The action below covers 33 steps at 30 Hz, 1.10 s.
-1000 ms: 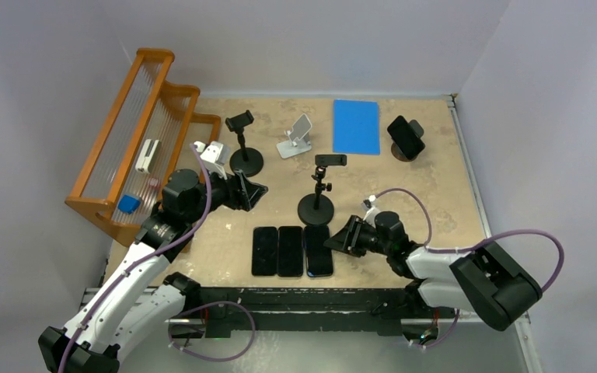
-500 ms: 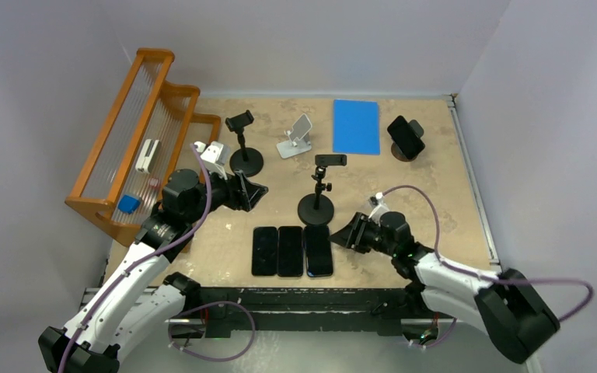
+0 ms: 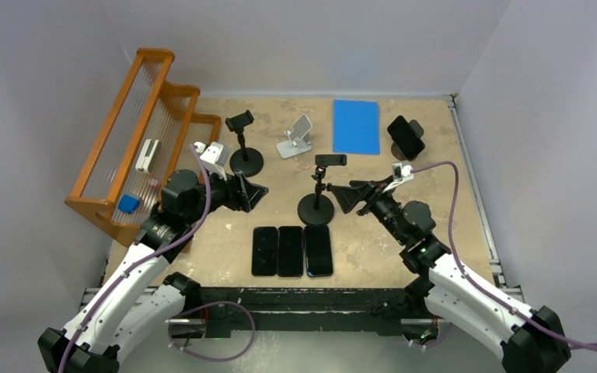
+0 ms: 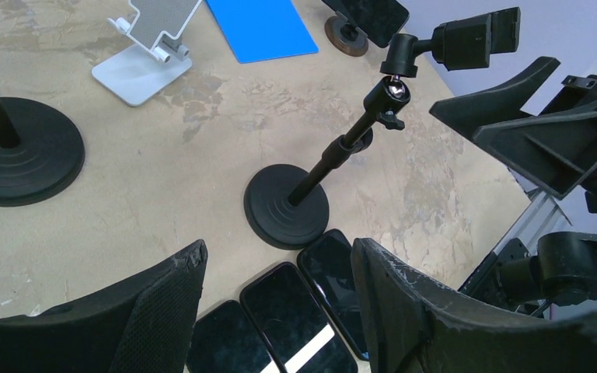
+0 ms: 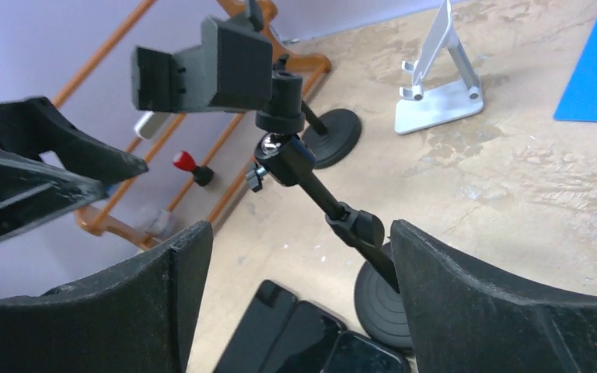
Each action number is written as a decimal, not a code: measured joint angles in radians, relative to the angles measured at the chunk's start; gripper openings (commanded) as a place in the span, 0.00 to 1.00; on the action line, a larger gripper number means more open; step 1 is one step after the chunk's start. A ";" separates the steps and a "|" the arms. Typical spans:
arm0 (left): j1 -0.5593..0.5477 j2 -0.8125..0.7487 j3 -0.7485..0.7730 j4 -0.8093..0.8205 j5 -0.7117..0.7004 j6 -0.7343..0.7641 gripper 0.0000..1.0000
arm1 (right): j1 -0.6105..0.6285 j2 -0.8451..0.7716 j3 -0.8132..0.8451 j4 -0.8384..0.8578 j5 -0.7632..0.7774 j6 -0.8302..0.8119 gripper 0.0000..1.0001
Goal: Remove the phone from the phone stand
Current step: Move the phone stand to the center of the board.
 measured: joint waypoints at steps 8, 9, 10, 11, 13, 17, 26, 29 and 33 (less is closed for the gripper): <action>0.000 0.000 0.000 0.000 0.000 0.002 0.66 | 0.173 0.161 -0.003 0.183 0.197 -0.190 0.81; 0.000 0.000 0.000 0.000 0.000 0.002 0.66 | 0.183 0.178 -0.007 0.222 0.206 -0.207 0.80; 0.000 0.000 0.000 0.000 0.000 0.002 0.66 | 0.187 0.190 -0.012 0.254 0.216 -0.219 0.80; 0.000 0.000 0.000 0.000 0.000 0.002 0.66 | 0.190 0.207 -0.019 0.297 0.227 -0.234 0.79; 0.000 0.000 0.000 0.000 0.000 0.003 0.66 | 0.191 0.247 -0.024 0.363 0.248 -0.258 0.77; 0.000 0.000 0.000 0.000 0.000 0.003 0.66 | 0.192 0.338 -0.023 0.435 0.276 -0.293 0.76; 0.000 0.000 0.000 0.000 0.002 0.003 0.66 | 0.192 0.475 0.004 0.507 0.284 -0.327 0.68; 0.000 0.000 0.000 0.000 0.005 0.003 0.66 | 0.192 0.510 0.020 0.530 0.284 -0.336 0.60; 0.000 0.000 0.000 0.000 0.007 0.003 0.66 | 0.193 0.559 0.050 0.542 0.284 -0.349 0.50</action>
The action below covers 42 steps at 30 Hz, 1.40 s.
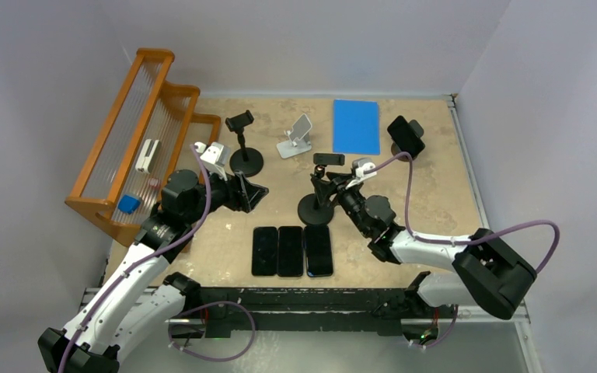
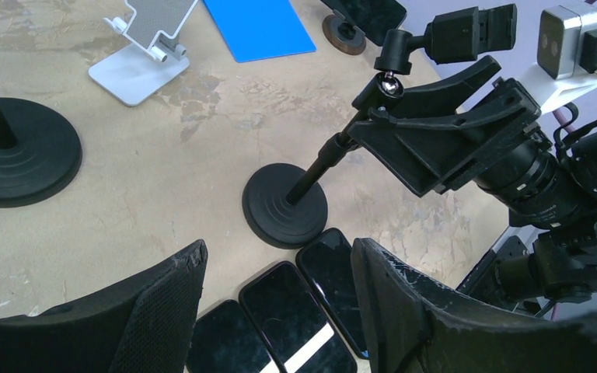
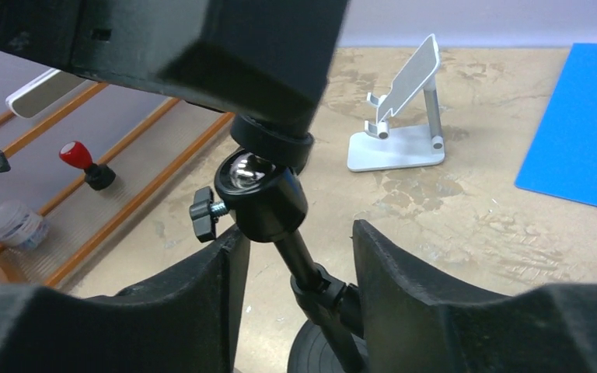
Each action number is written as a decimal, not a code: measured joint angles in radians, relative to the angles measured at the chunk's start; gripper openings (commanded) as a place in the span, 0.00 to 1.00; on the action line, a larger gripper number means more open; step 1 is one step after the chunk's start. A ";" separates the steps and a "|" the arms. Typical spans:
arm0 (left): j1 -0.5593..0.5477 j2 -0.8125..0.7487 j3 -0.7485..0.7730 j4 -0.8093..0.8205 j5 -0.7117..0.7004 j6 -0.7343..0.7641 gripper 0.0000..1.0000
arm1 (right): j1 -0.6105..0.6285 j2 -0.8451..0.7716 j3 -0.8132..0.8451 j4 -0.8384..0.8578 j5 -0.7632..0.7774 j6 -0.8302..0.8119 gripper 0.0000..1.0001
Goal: Remove the phone from the phone stand
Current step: Move the phone stand to the center of the board.
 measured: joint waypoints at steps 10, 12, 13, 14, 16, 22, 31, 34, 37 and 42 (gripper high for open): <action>0.000 0.002 0.000 0.000 0.003 0.000 0.66 | 0.009 0.056 0.030 0.030 0.010 -0.026 0.22; 0.000 0.003 0.000 0.000 0.005 0.000 0.66 | 0.009 0.059 0.030 0.034 0.027 -0.041 0.16; 0.000 0.003 0.000 0.000 0.006 0.000 0.66 | 0.008 0.061 0.030 0.038 0.031 -0.047 0.14; 0.000 0.003 0.000 0.000 0.006 0.000 0.66 | 0.008 0.063 0.030 0.042 0.040 -0.053 0.13; 0.000 0.003 0.000 0.000 0.006 0.000 0.66 | 0.007 0.068 0.031 0.050 0.053 -0.064 0.10; 0.000 0.004 0.000 0.000 0.009 0.000 0.66 | 0.006 0.091 0.056 0.048 0.074 -0.083 0.00; 0.000 -0.005 0.000 0.000 -0.001 0.000 0.66 | 0.007 0.168 0.166 0.002 0.076 -0.110 0.00; 0.000 -0.012 0.000 0.000 -0.008 0.000 0.66 | 0.010 0.217 0.228 -0.007 0.080 -0.130 0.00; 0.000 -0.019 0.000 -0.003 -0.023 0.000 0.66 | 0.010 0.280 0.300 -0.011 0.086 -0.155 0.00; 0.000 -0.039 0.000 -0.010 -0.052 0.000 0.66 | 0.011 0.385 0.414 -0.014 0.098 -0.204 0.00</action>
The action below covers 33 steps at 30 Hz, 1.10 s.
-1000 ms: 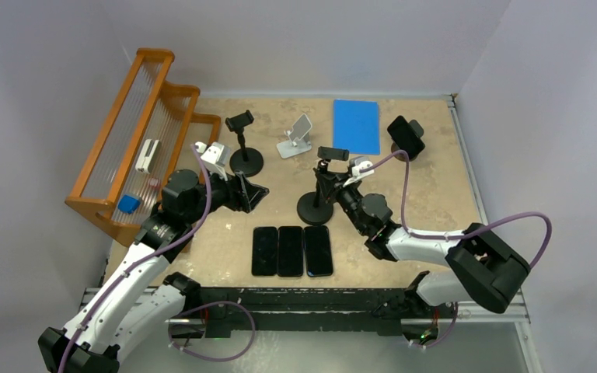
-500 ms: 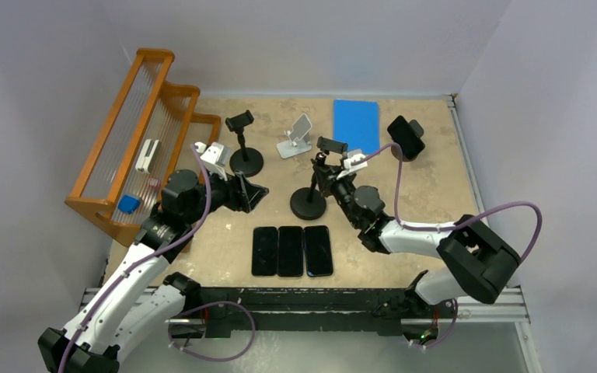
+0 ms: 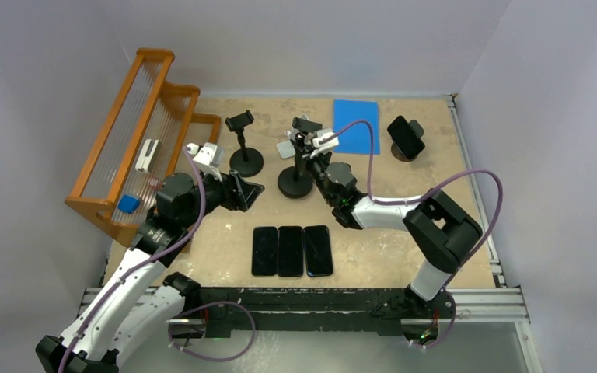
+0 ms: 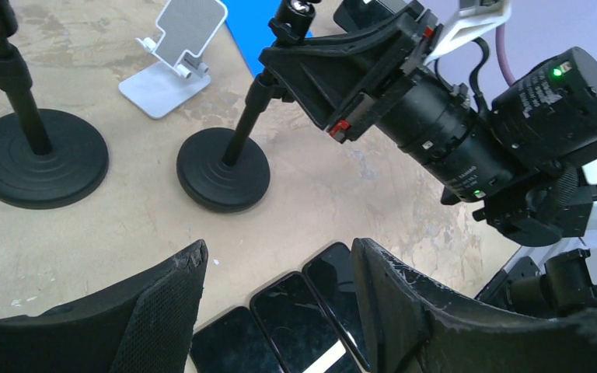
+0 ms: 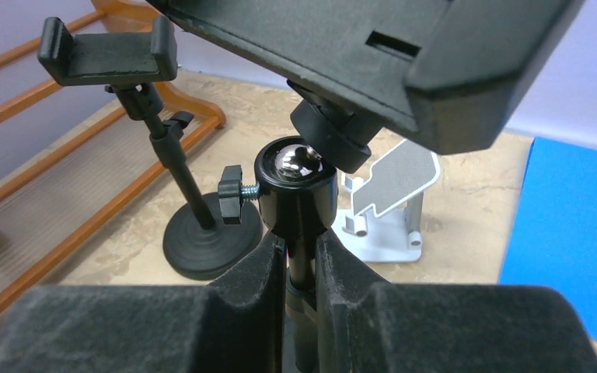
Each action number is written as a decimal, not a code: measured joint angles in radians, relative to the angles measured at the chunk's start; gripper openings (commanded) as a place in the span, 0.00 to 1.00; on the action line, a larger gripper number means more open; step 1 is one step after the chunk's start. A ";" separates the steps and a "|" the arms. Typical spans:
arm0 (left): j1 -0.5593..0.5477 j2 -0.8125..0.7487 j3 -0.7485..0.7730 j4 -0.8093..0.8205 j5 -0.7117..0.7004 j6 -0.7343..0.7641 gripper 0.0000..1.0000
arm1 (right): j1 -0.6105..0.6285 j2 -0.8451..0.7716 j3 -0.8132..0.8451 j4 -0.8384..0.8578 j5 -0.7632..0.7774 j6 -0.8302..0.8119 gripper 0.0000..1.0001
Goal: Remove the phone from the phone stand
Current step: Move the phone stand to the center of the board.
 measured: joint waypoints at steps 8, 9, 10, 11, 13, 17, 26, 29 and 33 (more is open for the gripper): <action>0.000 -0.013 0.000 -0.004 -0.032 0.000 0.66 | 0.003 0.131 0.130 -0.015 0.000 -0.063 0.00; 0.000 -0.013 0.000 -0.004 -0.033 0.000 0.66 | 0.005 0.143 0.141 -0.016 0.000 -0.070 0.00; 0.000 -0.013 0.000 -0.003 -0.034 0.000 0.66 | 0.007 0.156 0.152 -0.016 0.000 -0.078 0.00; 0.000 -0.013 0.000 -0.003 -0.034 0.000 0.66 | 0.011 0.167 0.165 -0.015 0.000 -0.085 0.00; 0.000 -0.013 0.000 -0.004 -0.035 0.000 0.66 | 0.018 0.188 0.193 -0.015 -0.002 -0.095 0.00; 0.000 -0.013 0.000 -0.004 -0.035 0.000 0.66 | 0.029 0.222 0.232 -0.017 -0.002 -0.103 0.00; 0.000 -0.013 0.000 -0.003 -0.035 0.000 0.66 | 0.035 0.277 0.300 -0.019 -0.002 -0.103 0.14; 0.000 -0.013 0.000 -0.003 -0.035 0.000 0.66 | 0.037 0.278 0.307 -0.033 -0.003 -0.103 0.47; 0.000 -0.013 0.000 -0.003 -0.035 0.000 0.66 | 0.041 0.276 0.317 -0.048 -0.012 -0.093 0.68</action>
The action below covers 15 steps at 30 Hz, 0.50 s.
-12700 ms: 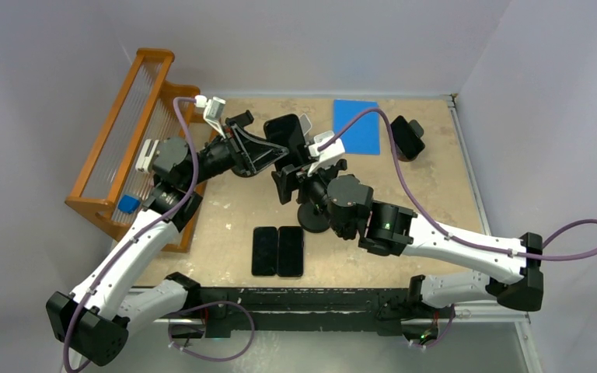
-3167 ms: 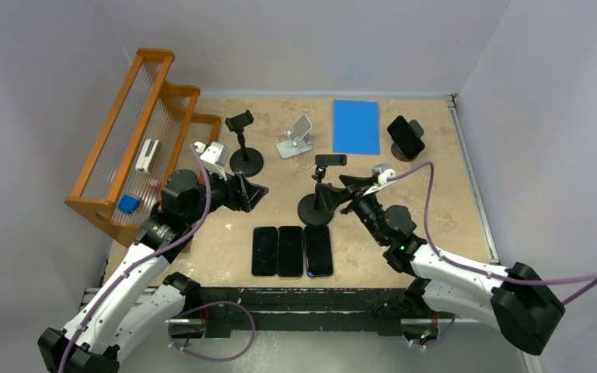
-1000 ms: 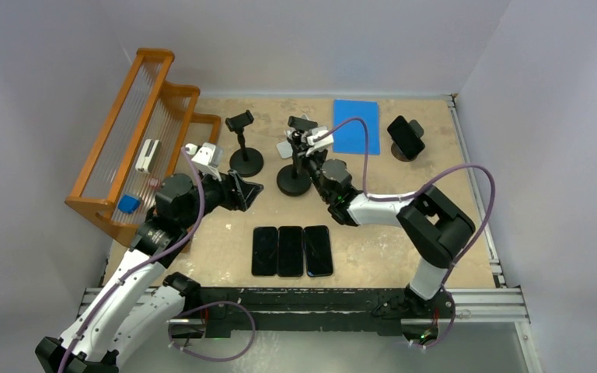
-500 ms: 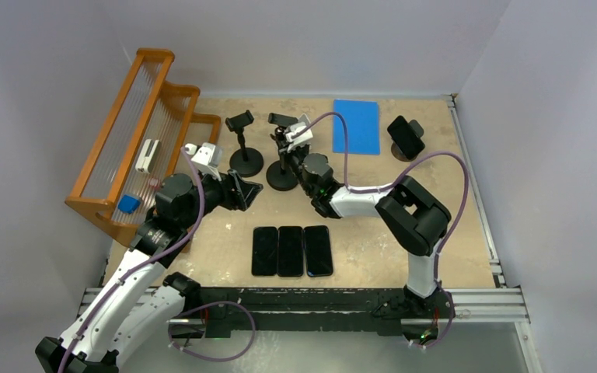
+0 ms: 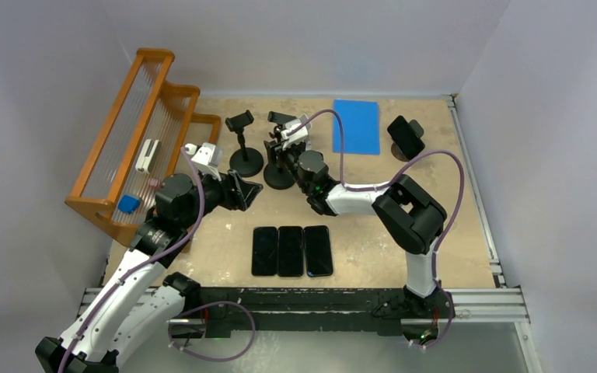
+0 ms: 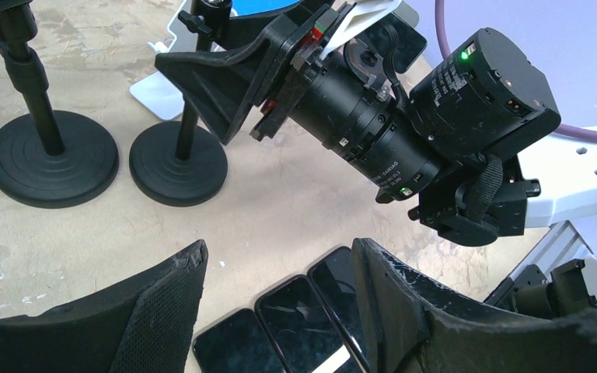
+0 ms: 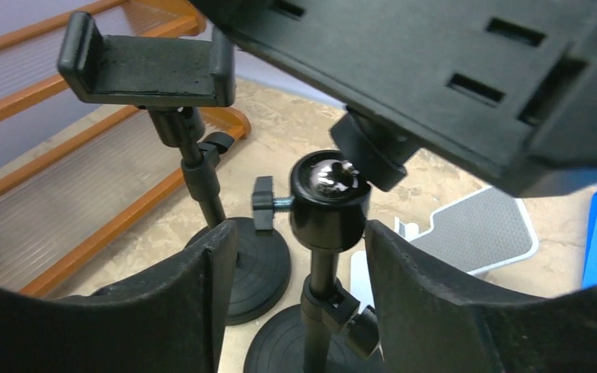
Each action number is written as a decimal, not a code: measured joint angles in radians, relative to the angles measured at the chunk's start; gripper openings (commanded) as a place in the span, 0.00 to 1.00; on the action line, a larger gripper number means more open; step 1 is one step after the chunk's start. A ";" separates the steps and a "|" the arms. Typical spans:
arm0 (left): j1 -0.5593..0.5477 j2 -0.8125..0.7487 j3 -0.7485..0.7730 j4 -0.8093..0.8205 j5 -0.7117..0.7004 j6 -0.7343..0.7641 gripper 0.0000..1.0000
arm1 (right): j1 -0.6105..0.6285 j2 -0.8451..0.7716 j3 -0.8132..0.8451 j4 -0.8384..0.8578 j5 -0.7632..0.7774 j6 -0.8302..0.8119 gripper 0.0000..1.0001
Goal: Remove the phone from the phone stand
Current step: Move the phone stand to the center of the board.
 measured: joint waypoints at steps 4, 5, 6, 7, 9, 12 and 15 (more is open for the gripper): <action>0.000 0.000 0.000 0.000 0.000 0.000 0.66 | 0.005 -0.011 0.000 -0.014 -0.016 0.014 0.77; 0.000 0.000 0.000 0.000 0.000 0.000 0.66 | 0.005 -0.017 0.000 -0.024 -0.016 0.019 0.79; 0.000 0.000 0.000 0.000 0.000 0.000 0.66 | 0.005 -0.025 -0.001 -0.031 -0.017 0.022 0.82; 0.000 -0.001 0.000 0.000 0.000 0.000 0.66 | 0.005 -0.036 -0.002 -0.039 -0.018 0.025 0.83; 0.000 -0.003 0.000 0.000 0.000 0.000 0.66 | 0.006 -0.064 -0.008 -0.056 -0.018 0.029 0.87; 0.000 -0.006 0.000 0.000 0.000 0.000 0.66 | 0.007 -0.127 -0.034 -0.084 -0.016 0.044 0.96; 0.000 -0.010 0.000 0.000 0.001 0.000 0.66 | 0.007 -0.200 -0.080 -0.109 -0.009 0.061 0.99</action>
